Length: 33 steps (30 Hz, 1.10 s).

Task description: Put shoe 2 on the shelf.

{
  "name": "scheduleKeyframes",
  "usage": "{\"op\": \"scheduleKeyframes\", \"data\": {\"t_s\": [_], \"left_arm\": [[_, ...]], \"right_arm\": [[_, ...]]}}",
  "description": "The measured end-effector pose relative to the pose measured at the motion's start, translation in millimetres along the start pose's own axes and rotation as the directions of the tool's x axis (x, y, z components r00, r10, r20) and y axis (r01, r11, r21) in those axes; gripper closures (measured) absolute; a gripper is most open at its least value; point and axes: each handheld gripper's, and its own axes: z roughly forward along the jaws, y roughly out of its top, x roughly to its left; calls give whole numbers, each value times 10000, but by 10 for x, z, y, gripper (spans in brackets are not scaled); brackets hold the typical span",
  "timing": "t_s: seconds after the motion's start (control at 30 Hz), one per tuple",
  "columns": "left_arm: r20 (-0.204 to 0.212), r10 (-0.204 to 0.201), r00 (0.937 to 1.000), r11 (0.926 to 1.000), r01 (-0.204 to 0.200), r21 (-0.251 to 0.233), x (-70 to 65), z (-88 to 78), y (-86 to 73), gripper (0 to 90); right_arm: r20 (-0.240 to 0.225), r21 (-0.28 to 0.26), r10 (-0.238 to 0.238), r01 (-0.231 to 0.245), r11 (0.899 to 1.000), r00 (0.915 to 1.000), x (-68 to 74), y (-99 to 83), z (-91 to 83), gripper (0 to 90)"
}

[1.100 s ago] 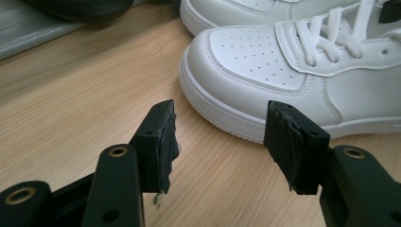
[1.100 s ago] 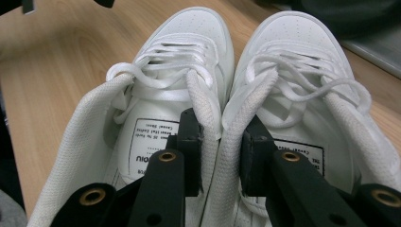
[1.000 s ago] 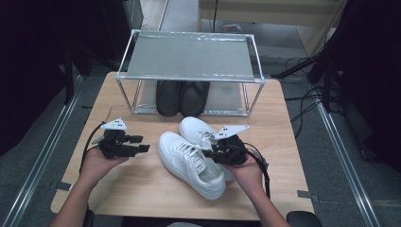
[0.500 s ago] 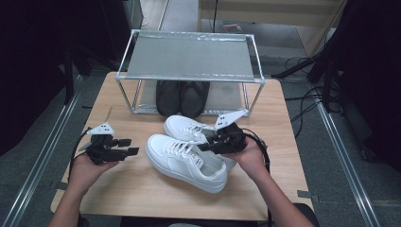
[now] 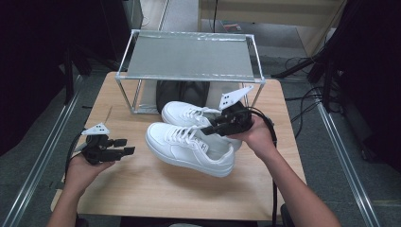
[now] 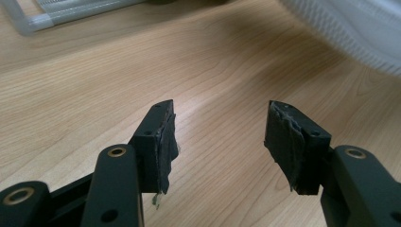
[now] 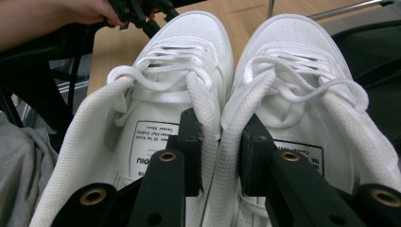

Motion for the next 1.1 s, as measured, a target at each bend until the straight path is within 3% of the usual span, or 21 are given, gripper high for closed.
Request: {"op": "scheduleKeyframes", "data": {"t_s": [0.6, 0.83, 1.1], "left_arm": [[62, 41, 10000, 10000, -41, 13, 3, 1, -3, 437], [91, 40, 10000, 10000, -39, -9, 2, -3, -3, 436], [149, 88, 9998, 10000, -88, 9, 0, 6, 1, 437]], "right_arm": [[-386, -619, -78, 54, 9981, 9992, -24, 598, -328, 755], [-237, -717, -212, 195, 9972, 9995, -17, 872, -371, 754], [-69, -806, 38, -44, 9967, 10000, -82, 1198, -386, 756]]}}
